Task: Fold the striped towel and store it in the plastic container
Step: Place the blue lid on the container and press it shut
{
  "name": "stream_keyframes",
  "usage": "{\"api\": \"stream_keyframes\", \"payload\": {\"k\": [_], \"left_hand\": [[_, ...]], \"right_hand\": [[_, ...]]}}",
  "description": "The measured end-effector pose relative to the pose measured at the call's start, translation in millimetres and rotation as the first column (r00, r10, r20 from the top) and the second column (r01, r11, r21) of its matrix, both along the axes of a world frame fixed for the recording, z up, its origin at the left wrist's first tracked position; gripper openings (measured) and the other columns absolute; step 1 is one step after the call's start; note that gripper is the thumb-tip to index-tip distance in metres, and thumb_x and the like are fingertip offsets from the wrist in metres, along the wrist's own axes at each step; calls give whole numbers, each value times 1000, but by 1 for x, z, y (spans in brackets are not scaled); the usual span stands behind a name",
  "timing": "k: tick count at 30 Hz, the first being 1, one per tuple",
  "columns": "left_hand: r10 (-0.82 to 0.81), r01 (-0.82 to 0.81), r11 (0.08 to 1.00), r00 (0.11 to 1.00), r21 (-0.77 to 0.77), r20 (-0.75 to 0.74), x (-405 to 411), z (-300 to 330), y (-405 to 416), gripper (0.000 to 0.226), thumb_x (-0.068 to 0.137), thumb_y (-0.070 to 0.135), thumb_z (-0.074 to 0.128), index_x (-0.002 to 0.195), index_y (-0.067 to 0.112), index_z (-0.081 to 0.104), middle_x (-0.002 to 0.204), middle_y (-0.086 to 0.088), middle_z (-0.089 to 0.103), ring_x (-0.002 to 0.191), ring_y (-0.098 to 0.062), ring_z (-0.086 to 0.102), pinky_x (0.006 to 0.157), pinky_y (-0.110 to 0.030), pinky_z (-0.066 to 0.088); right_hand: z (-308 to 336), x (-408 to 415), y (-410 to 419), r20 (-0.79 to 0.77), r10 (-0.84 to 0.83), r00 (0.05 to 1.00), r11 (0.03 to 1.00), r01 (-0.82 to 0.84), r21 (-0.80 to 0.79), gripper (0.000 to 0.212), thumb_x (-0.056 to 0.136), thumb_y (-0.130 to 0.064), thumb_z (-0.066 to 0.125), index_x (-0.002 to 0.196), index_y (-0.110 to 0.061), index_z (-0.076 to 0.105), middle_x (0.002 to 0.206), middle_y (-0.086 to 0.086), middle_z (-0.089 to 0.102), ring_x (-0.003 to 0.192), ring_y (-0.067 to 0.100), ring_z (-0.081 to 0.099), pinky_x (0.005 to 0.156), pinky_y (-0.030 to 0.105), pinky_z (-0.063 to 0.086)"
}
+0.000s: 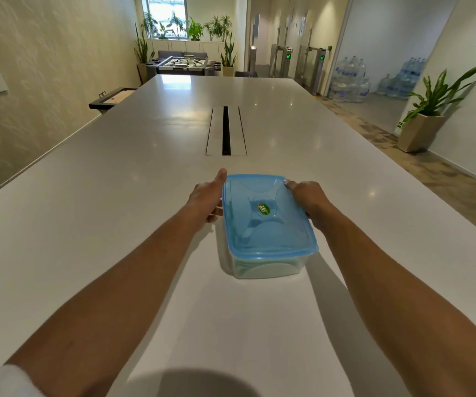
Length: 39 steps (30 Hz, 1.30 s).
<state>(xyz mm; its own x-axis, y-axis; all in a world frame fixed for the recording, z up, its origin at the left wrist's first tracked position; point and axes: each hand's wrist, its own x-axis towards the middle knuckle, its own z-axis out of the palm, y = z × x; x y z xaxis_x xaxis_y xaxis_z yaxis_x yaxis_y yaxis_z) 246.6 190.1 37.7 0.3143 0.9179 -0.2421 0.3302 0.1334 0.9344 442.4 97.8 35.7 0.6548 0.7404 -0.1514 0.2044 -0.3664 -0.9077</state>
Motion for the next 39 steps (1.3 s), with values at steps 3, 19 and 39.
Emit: {"api": "stream_keyframes", "payload": {"k": [3,19,39], "left_hand": [[-20,20,1000,1000,-7,11,8,-8,9,48,87,56,47,88,12,64,70,-5,59,56,-19,51,51,-27,35],[-16,32,996,984,-88,177,15,-22,17,27,92,37,48,84,15,61,71,-4,60,61,-18,53,57,-28,40],[111,-111,993,994,49,-11,-14,-14,-12,72,81,78,33,78,10,57,73,-8,60,61,-22,55,60,-32,49]], "right_hand": [[-3,4,3,-1,40,999,999,-39,16,31,92,-42,54,82,-12,54,78,7,58,62,22,52,54,26,39],[-20,8,14,-68,109,992,988,-100,120,21,98,-30,47,87,-12,47,84,4,54,68,16,50,60,28,41],[0,0,-35,303,57,951,983,-1,-182,56,92,-64,32,100,-13,55,86,5,65,69,23,64,64,34,51]]}}
